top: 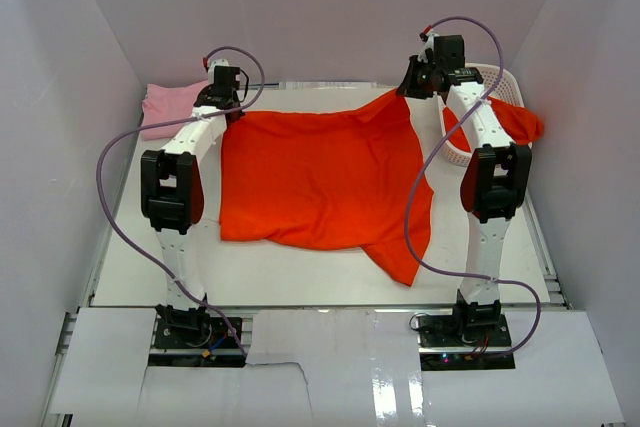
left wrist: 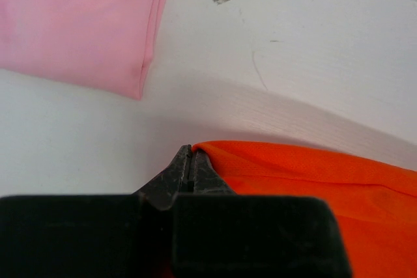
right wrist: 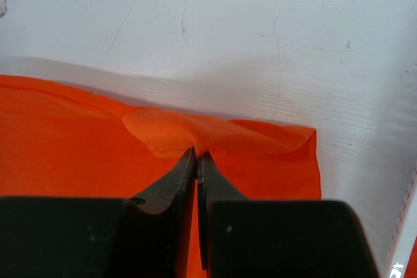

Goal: Fold and stack the t-shirts

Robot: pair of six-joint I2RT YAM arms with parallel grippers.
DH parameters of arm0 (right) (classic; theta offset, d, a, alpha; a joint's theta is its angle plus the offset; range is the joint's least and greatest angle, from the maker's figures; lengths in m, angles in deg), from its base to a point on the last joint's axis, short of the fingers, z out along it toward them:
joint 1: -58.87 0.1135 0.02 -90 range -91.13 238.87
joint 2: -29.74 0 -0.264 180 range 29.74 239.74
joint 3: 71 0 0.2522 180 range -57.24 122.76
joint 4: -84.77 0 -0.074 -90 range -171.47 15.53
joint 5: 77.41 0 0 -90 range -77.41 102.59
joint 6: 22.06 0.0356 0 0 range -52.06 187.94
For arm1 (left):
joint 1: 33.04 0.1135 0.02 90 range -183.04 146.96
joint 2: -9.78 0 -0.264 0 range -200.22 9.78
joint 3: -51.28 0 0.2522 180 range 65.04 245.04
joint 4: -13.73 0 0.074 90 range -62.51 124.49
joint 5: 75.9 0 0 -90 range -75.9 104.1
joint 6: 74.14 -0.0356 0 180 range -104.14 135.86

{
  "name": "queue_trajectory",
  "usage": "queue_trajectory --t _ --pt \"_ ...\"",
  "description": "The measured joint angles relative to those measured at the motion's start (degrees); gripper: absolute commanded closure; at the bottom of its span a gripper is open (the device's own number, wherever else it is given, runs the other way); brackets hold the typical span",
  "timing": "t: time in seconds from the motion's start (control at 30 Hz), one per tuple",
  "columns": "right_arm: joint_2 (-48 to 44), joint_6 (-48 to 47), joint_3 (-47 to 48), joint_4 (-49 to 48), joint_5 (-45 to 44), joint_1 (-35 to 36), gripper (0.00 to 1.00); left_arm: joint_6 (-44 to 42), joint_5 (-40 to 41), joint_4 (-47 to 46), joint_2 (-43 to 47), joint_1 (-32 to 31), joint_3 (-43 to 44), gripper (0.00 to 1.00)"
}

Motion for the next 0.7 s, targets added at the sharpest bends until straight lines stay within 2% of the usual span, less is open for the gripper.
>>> queue_trajectory --t 0.7 --pt "0.0 0.02 -0.31 -0.52 1.64 0.0 0.92 -2.49 -2.05 -0.7 0.0 0.02 0.7 1.0"
